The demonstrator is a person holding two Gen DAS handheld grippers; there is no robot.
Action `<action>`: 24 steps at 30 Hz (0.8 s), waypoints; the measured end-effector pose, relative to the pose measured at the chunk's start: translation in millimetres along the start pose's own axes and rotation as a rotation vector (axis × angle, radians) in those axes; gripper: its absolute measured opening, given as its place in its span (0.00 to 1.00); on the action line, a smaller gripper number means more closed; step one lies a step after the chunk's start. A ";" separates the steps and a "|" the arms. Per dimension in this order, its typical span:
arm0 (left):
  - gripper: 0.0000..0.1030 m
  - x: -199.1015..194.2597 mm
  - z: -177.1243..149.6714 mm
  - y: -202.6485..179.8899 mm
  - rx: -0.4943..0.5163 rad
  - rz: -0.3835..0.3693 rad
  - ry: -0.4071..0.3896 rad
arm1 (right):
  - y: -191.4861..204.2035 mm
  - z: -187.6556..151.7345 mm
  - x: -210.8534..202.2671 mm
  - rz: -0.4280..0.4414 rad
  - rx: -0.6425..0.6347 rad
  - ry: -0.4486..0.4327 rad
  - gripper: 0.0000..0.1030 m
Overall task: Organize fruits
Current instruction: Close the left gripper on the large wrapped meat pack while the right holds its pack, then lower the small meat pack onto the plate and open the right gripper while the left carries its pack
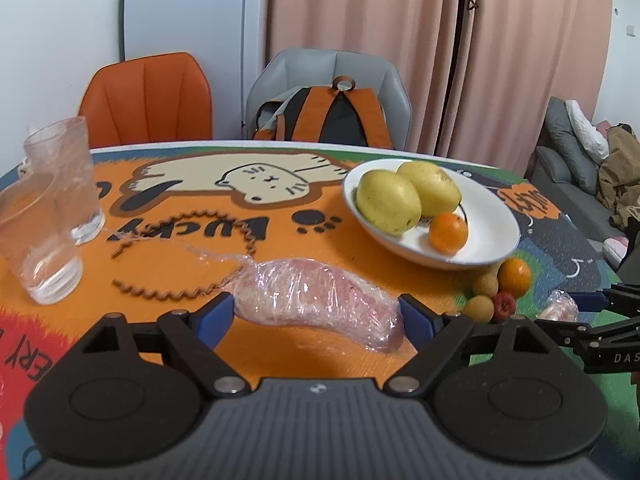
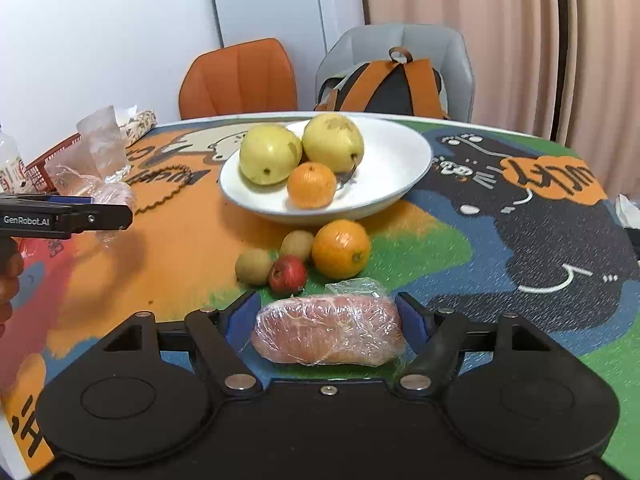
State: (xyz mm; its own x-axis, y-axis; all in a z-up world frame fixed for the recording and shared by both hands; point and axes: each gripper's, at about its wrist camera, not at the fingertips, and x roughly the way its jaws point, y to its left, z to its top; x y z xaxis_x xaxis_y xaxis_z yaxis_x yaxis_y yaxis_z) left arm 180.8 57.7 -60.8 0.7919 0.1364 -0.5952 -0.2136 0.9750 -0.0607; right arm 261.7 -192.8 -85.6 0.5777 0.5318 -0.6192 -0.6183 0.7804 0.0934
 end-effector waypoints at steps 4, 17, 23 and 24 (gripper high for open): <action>0.84 6.9 8.5 -6.6 0.004 -0.015 -0.008 | -5.9 7.9 -4.2 -0.014 0.012 -0.020 0.68; 0.82 30.6 32.5 -33.0 0.039 -0.063 -0.016 | -21.6 28.0 -13.4 -0.050 0.042 -0.084 0.68; 0.49 52.0 35.0 -45.0 0.047 -0.095 0.032 | -27.7 29.1 -7.7 -0.056 0.052 -0.091 0.68; 0.47 55.8 34.8 -45.2 0.036 -0.098 0.041 | -28.3 29.2 -6.9 -0.053 0.055 -0.091 0.68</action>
State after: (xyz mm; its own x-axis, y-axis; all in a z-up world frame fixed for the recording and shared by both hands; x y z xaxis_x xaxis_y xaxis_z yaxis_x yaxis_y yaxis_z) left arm 254.5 27.3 -63.4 0.7839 0.0335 -0.6200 -0.1147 0.9892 -0.0917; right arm 290.8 -209.0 -61.1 0.6563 0.5146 -0.5517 -0.5566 0.8239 0.1064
